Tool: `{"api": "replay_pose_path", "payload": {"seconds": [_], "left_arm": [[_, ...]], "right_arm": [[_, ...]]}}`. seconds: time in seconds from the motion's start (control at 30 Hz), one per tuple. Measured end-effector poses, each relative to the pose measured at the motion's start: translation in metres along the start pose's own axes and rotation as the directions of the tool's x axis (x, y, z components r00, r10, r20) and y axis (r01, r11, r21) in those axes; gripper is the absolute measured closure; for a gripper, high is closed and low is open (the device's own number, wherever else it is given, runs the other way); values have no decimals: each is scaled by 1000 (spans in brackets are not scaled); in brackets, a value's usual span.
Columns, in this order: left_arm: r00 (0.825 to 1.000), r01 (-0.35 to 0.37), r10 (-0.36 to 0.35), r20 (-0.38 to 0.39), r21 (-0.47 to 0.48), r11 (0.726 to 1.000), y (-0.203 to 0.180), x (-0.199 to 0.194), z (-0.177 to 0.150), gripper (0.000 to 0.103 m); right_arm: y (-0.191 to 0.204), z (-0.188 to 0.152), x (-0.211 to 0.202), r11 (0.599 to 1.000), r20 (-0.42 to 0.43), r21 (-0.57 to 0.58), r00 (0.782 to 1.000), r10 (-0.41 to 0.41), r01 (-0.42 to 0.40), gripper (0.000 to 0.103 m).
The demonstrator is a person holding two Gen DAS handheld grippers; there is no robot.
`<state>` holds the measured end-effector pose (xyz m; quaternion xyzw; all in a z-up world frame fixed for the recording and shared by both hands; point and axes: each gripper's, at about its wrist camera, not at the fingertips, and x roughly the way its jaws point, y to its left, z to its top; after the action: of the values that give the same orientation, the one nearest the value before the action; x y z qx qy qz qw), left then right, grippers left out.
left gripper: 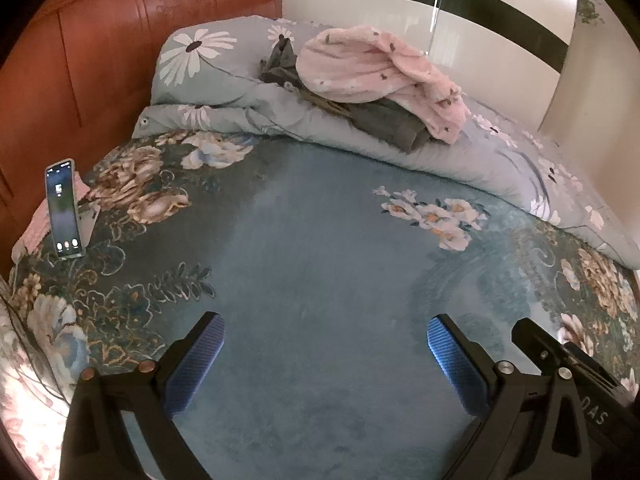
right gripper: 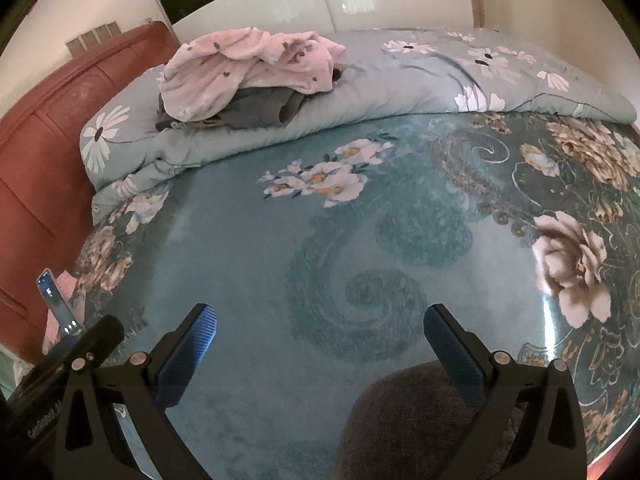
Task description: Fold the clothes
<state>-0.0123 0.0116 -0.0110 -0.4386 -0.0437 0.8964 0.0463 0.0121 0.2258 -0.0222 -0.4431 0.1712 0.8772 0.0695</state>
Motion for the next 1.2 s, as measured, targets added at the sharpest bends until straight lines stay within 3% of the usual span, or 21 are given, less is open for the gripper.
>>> {"api": "replay_pose_path", "payload": {"seconds": [0.5, 0.7, 0.87, 1.07, 1.2], "left_arm": [[998, 9, -13, -62, -69, 998, 28, 42, 6, 0], [996, -22, 16, -89, -68, 997, 40, 70, 13, 0], [995, -46, 38, -96, -77, 996, 52, 93, 17, 0], [994, -53, 44, -105, -83, 995, 64, 119, 23, 0], [995, -47, 38, -96, -102, 994, 73, 136, 31, 0]], "right_arm": [[15, 0, 27, 996, -77, -75, 996, -51, 46, 0], [18, 13, 45, 996, -91, -87, 995, -25, 17, 0], [30, 60, 66, 978, 6, -204, 999, -49, 49, 0], [53, 147, 92, 957, 77, -290, 996, 36, -12, 0], [93, 201, 110, 914, 153, -405, 988, 32, 33, 0]]}}
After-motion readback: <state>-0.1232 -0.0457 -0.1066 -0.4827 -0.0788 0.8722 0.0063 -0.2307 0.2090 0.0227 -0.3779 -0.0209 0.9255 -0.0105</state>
